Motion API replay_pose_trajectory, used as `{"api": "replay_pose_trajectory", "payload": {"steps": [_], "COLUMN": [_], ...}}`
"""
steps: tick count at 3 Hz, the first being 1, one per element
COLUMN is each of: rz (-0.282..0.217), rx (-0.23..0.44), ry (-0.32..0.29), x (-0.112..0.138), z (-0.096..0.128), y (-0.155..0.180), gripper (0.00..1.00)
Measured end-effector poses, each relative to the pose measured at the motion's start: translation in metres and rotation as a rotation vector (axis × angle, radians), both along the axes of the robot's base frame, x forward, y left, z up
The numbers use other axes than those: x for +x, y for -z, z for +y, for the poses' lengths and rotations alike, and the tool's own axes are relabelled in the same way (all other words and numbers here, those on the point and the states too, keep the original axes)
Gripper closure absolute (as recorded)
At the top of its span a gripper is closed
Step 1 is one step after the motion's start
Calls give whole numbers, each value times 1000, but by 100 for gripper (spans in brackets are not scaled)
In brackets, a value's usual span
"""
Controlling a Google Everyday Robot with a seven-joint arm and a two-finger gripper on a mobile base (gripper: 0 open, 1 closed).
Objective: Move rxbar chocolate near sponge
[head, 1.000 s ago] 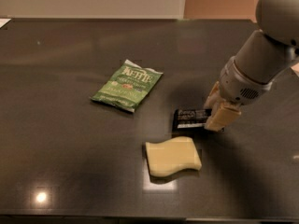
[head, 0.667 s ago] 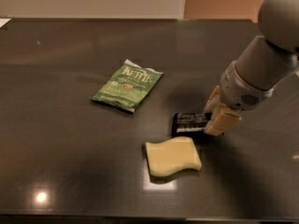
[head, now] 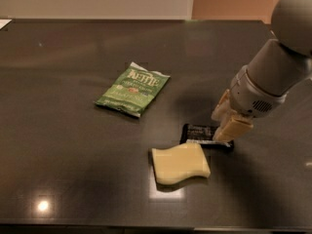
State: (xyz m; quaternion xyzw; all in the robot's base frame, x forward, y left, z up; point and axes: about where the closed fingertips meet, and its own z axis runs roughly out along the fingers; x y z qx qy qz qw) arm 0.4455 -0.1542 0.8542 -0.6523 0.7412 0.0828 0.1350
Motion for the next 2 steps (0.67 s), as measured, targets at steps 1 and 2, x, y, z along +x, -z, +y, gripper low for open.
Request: {"api": "replay_pose_trajectory", "payload": {"steps": [1,2], "rz": [0,0], "rx": [0,0], "ry": [-2,-2], "x": [0,0], "z": [1,1], "y": [0,0], "gripper": [0,0]}}
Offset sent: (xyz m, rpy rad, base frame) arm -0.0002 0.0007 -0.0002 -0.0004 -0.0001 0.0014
